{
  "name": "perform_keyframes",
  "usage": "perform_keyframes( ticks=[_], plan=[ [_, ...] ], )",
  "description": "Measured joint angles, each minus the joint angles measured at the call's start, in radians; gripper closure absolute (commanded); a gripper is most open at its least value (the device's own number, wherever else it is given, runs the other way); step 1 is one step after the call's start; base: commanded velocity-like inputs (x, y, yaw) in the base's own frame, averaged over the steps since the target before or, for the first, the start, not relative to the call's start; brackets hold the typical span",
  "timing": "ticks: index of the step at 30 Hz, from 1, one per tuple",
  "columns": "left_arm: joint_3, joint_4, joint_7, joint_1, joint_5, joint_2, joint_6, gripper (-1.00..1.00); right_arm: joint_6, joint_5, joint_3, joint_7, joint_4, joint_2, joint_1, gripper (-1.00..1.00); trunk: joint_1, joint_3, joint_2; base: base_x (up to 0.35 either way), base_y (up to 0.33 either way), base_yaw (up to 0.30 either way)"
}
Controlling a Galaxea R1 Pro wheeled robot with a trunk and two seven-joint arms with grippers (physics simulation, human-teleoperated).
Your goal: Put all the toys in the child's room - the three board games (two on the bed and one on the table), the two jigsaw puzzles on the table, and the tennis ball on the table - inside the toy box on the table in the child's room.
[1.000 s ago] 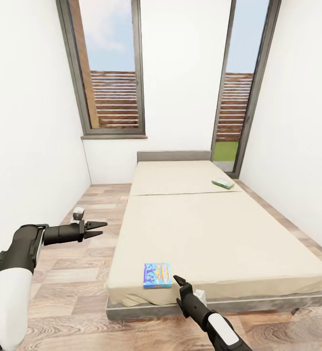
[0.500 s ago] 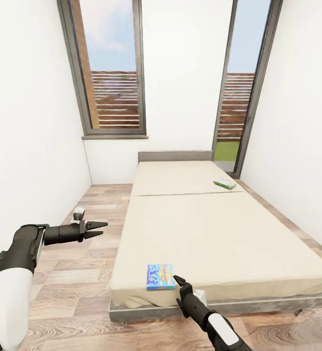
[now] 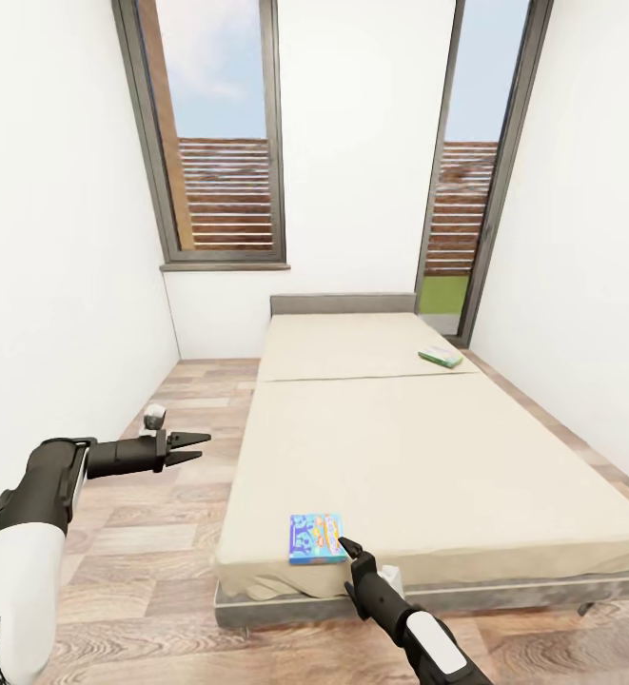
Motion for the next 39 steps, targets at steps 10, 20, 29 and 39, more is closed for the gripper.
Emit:
perform_keyframes(
  ticks=[10,20,29,39],
  plan=[
    [0.0,0.0,0.0,0.0,0.0,0.0,0.0,-1.0,0.0,0.0,0.0,0.0,0.0,0.0,0.0,-1.0,0.023,-0.019,-0.042,0.0,0.0,0.0],
    [-0.001,0.0,0.0,0.0,0.0,0.0,-0.001,-1.0,0.0,0.001,0.0,0.0,0.0,0.0,0.0,-1.0,0.023,-0.019,-0.042,0.03,0.019,0.0],
    [-0.001,0.0,0.0,0.0,0.0,0.0,-0.003,-1.0,0.0,0.001,0.0,0.0,0.0,0.0,0.0,-1.0,0.023,-0.019,-0.042,0.078,0.055,0.0],
    [-0.001,0.0,0.0,0.0,0.0,0.0,-0.003,-1.0,0.0,0.001,0.0,0.0,0.0,0.0,0.0,-1.0,0.023,-0.019,-0.042,0.005,0.004,0.0]
  ],
)
